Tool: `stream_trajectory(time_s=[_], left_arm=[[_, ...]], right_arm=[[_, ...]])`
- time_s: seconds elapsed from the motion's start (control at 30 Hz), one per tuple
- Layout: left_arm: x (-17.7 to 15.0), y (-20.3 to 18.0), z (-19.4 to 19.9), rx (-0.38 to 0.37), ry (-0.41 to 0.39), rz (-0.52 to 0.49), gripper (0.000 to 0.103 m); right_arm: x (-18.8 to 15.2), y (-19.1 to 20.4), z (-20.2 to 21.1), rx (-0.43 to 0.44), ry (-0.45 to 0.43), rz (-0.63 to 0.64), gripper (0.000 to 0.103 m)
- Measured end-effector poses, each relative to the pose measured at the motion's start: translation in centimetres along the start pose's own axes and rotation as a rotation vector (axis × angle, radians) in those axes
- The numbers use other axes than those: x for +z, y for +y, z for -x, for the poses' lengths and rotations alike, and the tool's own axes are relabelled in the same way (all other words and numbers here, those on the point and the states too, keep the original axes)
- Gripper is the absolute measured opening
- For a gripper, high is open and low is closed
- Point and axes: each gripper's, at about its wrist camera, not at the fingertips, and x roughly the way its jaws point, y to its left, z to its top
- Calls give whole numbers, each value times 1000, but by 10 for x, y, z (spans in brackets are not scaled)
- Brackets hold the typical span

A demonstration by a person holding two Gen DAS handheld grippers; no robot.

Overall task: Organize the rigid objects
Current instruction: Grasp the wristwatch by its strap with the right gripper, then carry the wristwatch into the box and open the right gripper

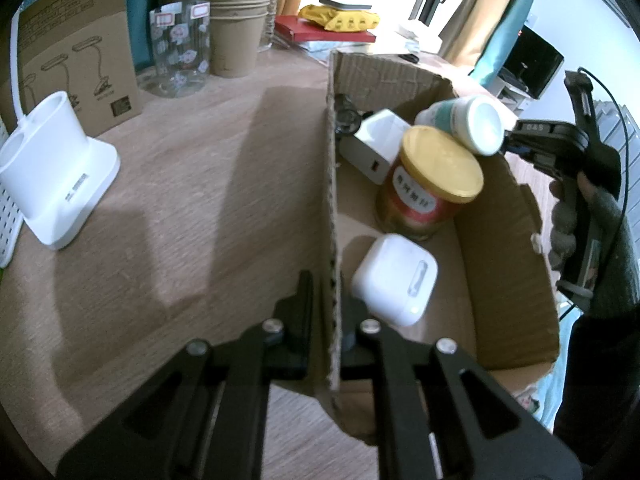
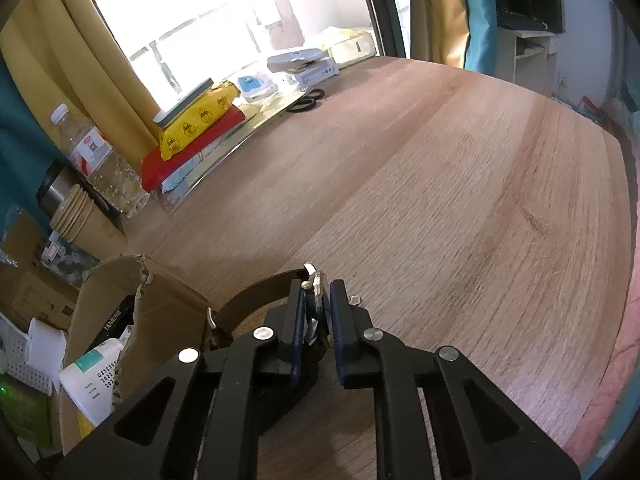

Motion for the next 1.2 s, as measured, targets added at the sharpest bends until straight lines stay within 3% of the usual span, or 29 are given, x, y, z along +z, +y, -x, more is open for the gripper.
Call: stream_trajectory(time_s=[0.63,1.2], left_arm=[[0,-1,0,0,-6,1,9],[-2,-3,2,17,-21,-1,9]], right_arm=[[-1,18,41,35,-75,53,11],[-34,87,120,186,-139,215,11]])
